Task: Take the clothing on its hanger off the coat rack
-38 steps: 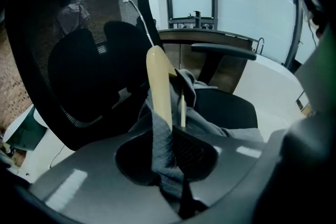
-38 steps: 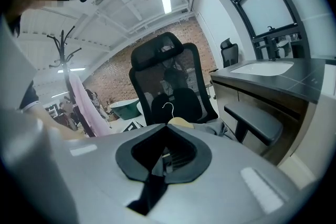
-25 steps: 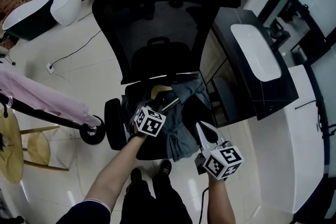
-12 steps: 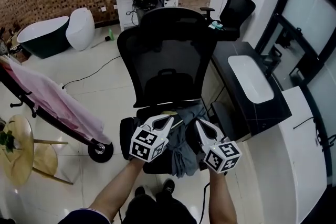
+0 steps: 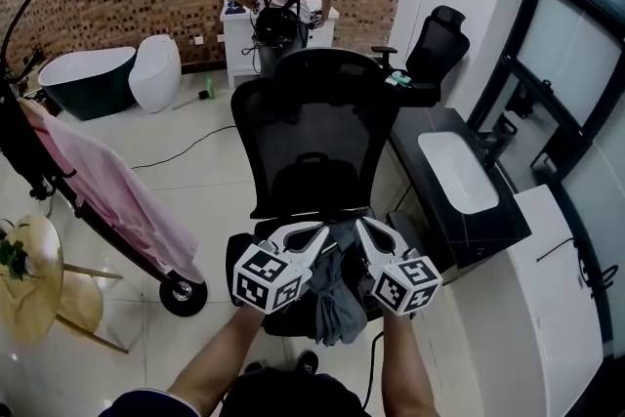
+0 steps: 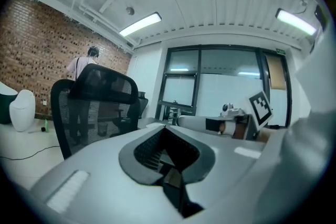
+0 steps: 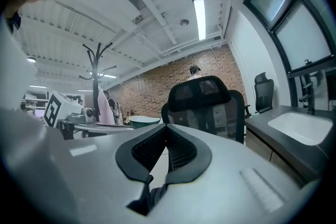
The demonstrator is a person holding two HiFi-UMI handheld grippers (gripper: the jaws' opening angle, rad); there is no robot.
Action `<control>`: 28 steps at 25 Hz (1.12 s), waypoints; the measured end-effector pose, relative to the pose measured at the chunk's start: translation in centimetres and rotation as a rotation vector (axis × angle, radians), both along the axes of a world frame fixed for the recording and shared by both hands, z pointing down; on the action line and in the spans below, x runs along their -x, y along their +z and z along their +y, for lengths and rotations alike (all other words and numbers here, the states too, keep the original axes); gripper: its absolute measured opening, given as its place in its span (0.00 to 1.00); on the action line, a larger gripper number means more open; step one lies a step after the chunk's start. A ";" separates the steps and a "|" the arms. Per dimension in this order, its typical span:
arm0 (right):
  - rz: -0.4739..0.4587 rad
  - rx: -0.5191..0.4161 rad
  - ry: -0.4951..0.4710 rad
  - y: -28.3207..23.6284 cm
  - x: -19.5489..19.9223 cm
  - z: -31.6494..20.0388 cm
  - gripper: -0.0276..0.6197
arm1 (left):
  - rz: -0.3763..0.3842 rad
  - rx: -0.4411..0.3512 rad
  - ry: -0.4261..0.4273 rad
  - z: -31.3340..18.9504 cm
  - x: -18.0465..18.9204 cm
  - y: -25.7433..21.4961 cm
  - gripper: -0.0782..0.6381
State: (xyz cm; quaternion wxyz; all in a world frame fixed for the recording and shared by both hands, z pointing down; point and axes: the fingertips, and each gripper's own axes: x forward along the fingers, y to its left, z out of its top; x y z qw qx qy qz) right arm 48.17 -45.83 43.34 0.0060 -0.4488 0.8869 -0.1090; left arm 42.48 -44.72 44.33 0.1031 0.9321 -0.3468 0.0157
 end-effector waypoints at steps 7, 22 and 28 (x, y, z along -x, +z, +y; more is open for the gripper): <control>0.021 -0.012 0.001 -0.8 0.4 0.1 0.05 | 0.012 -0.009 -0.002 0.2 0.6 -0.9 0.12; 0.046 -0.023 -0.004 -1.7 0.9 0.0 0.04 | 0.012 -0.003 0.003 0.2 0.9 -1.1 0.12; 0.054 -0.026 -0.008 -1.8 1.0 -0.1 0.05 | 0.006 0.001 0.006 0.2 0.8 -0.9 0.12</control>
